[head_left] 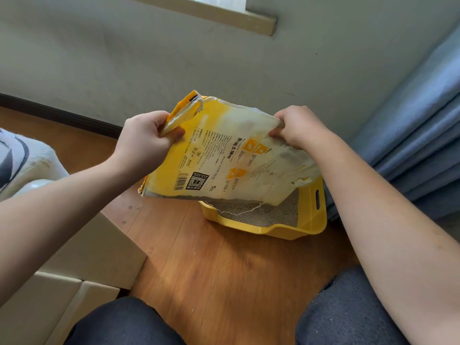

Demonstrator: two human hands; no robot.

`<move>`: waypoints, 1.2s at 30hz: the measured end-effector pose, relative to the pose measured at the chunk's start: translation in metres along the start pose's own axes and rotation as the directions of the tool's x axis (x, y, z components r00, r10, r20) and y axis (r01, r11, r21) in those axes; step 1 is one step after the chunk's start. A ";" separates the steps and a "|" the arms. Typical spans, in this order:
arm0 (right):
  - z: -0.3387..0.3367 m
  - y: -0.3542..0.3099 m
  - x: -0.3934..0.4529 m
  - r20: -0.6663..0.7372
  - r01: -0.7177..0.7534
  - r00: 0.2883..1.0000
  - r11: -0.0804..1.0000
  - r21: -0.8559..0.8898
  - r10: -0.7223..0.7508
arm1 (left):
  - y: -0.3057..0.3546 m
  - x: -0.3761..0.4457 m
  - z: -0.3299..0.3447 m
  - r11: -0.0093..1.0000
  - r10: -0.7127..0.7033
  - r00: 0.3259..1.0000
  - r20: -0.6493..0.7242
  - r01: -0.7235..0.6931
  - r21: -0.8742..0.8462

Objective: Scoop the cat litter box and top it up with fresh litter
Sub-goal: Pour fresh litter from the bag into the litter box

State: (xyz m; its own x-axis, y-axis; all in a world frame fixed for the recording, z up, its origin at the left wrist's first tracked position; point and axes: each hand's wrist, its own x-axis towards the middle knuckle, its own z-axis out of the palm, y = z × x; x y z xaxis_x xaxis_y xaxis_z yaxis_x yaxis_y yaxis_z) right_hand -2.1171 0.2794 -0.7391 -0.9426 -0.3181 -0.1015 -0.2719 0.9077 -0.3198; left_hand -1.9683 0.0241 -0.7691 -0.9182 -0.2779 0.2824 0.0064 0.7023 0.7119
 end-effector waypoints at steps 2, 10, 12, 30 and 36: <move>0.003 -0.003 0.004 -0.032 0.004 0.999 1.000 -0.006 -0.004 | -0.002 0.002 -0.002 1.000 -0.010 1.000 -0.020 0.010 0.000; 0.011 -0.016 0.012 -0.126 0.048 0.991 0.999 0.009 -0.047 | -0.007 0.011 -0.012 0.999 -0.016 0.992 -0.127 0.020 0.027; 0.012 -0.019 0.014 -0.134 0.057 0.989 0.998 0.015 -0.055 | -0.009 0.013 -0.014 0.999 -0.023 0.988 -0.154 0.029 0.032; 0.026 -0.034 0.016 -0.200 0.109 0.975 0.993 0.044 -0.098 | -0.012 0.016 -0.024 0.997 -0.076 0.973 -0.218 0.075 -0.010; 0.020 -0.022 0.013 -0.212 0.049 0.976 0.999 -0.014 -0.051 | -0.007 0.012 -0.014 0.994 -0.097 0.989 -0.112 0.090 -0.062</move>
State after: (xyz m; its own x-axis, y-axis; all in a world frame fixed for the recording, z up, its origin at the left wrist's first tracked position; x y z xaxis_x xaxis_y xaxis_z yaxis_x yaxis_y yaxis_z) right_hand -2.1193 0.2495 -0.7520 -0.9471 -0.2989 0.1168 -0.3208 0.8946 -0.3112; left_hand -1.9738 0.0064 -0.7619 -0.8644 -0.4161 0.2821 -0.0521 0.6322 0.7730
